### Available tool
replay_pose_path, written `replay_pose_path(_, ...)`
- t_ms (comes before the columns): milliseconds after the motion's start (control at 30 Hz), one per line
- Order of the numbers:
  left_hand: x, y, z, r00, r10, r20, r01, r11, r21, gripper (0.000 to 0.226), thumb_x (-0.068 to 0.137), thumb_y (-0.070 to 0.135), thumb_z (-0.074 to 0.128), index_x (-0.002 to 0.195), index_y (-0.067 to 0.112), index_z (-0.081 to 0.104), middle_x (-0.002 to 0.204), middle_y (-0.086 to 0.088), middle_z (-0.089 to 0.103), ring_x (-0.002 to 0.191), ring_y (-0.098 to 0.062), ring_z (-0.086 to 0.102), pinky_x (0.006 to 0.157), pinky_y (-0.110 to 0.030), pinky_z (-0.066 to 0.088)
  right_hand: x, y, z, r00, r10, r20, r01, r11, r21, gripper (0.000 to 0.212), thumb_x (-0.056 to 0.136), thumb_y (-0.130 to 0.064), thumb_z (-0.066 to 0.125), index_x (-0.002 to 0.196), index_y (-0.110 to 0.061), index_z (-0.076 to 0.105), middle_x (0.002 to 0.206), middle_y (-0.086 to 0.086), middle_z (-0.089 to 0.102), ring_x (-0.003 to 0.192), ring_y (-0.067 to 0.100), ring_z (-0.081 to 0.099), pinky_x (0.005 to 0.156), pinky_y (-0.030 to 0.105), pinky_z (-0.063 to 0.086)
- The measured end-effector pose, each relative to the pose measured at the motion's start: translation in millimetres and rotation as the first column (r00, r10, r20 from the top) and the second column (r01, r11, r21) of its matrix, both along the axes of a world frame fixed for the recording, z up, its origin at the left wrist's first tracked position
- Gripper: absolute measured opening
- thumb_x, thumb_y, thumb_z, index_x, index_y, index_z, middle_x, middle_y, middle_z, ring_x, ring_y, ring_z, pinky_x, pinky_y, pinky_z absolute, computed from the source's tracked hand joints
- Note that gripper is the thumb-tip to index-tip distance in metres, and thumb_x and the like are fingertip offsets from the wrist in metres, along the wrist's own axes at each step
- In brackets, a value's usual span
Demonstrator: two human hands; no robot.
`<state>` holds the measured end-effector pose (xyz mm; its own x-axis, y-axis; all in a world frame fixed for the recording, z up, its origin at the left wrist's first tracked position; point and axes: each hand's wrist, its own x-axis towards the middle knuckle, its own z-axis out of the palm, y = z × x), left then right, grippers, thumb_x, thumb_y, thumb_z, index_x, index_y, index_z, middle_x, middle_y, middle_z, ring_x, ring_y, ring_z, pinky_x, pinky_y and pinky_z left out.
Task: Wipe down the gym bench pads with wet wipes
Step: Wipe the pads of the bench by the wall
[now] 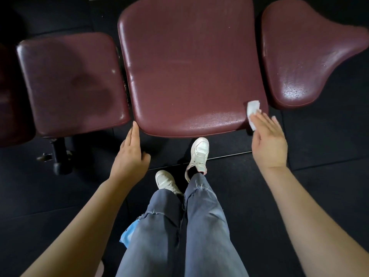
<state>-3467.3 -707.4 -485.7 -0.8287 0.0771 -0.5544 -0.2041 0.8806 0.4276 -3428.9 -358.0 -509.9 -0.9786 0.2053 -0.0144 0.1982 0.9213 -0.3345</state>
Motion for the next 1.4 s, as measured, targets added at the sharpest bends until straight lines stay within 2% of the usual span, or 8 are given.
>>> replay_pose_path(233,-0.4,-3.0,3.4,1.0,0.002,-0.029,-0.002,1.0,0.001,0.083,0.091,0.008,0.05,0.159,0.021,0.005,0.165,0.003,0.015,0.148,-0.024,0.021,0.108,-0.036,0.034,-19.5,-86.7,-3.3,0.694,-0.72,-0.001,0.667,0.643,-0.376,0.044,0.092,0.007,0.045,0.13,-0.008,0.063,0.141,0.012,0.054,0.138,0.029,0.042,0.115,0.015,0.02)
replay_pose_path(433,-1.2,-8.3,1.8,1.0,-0.001,-0.014,0.001,1.0,0.028,0.084,0.091,0.008,0.05,0.159,0.024,0.005,0.165,0.006,0.016,0.148,-0.023,0.021,0.102,-0.031,0.032,-9.7,-159.0,-0.1,0.988,0.025,-0.153,-0.062,0.967,-0.245,0.05,0.081,0.009,0.049,0.127,-0.002,0.063,0.137,0.014,0.057,0.132,0.029,0.05,0.119,0.044,0.025)
replay_pose_path(633,-2.4,-10.3,-1.2,0.994,0.107,0.035,-0.109,0.992,0.069,0.084,0.089,0.007,0.049,0.158,0.033,0.008,0.162,0.012,0.022,0.147,-0.02,0.026,0.102,-0.03,0.033,-38.2,-177.5,-17.2,0.702,0.699,-0.14,-0.701,0.712,0.037,0.044,0.085,0.001,0.062,0.125,-0.015,0.066,0.139,-0.002,0.058,0.132,0.026,0.05,0.119,0.045,0.026)
replay_pose_path(833,-3.6,-5.1,2.6,0.985,0.154,0.071,-0.161,0.982,0.1,0.087,0.089,0.003,0.048,0.158,0.036,0.008,0.158,0.011,0.03,0.138,-0.013,0.036,0.089,-0.027,0.036,-54.8,-82.0,-3.1,0.527,0.848,-0.047,-0.811,0.519,0.269,0.038,0.09,-0.008,0.054,0.12,-0.026,0.068,0.141,-0.01,0.056,0.132,0.026,0.051,0.118,0.05,0.017)
replay_pose_path(933,-4.3,-2.1,8.3,0.978,0.184,0.097,-0.196,0.971,0.137,0.087,0.088,0.002,0.046,0.156,0.043,0.011,0.143,0.022,0.038,0.094,0.008,0.047,0.074,-0.014,0.037,-42.8,-23.0,2.2,0.557,0.83,0.023,-0.804,0.533,0.264,0.035,0.09,-0.01,0.055,0.12,-0.023,0.069,0.14,-0.008,0.056,0.131,0.027,0.051,0.118,0.052,0.021)
replay_pose_path(1033,-6.5,0.2,12.2,0.964,0.23,0.134,-0.251,0.953,0.172,0.087,0.087,0.003,0.045,0.153,0.05,0.015,0.145,0.026,0.041,0.07,0.013,0.044,0.069,-0.006,0.032,-24.7,28.6,12.9,0.669,0.739,0.082,-0.732,0.636,0.246,0.035,0.09,-0.007,0.056,0.119,-0.019,0.07,0.137,-0.005,0.06,0.128,0.028,0.055,0.116,0.053,0.025)
replay_pose_path(1233,-12.7,3.8,22.8,0.962,0.228,0.15,-0.247,0.96,0.128,0.076,0.092,0.008,0.047,0.156,0.038,0.02,0.153,0.006,0.038,0.088,0.005,0.048,0.079,-0.022,0.037,7.3,74.8,18.2,0.954,0.161,0.253,-0.233,0.93,0.286,0.039,0.093,-0.001,0.045,0.122,-0.015,0.068,0.131,0.007,0.063,0.129,0.035,0.052,0.122,0.043,0.011)
replay_pose_path(1400,-20.8,7.7,37.9,0.949,0.265,0.169,-0.284,0.954,0.098,0.069,0.094,0.01,0.048,0.155,0.032,0.026,0.153,0.003,0.039,0.076,0.009,0.046,0.079,-0.024,0.037,-20.8,34.3,49.5,0.887,-0.32,0.334,0.379,0.916,-0.129,0.036,0.092,-0.003,0.051,0.12,-0.014,0.07,0.116,0.013,0.071,0.105,0.035,0.065,0.094,0.029,0.044)
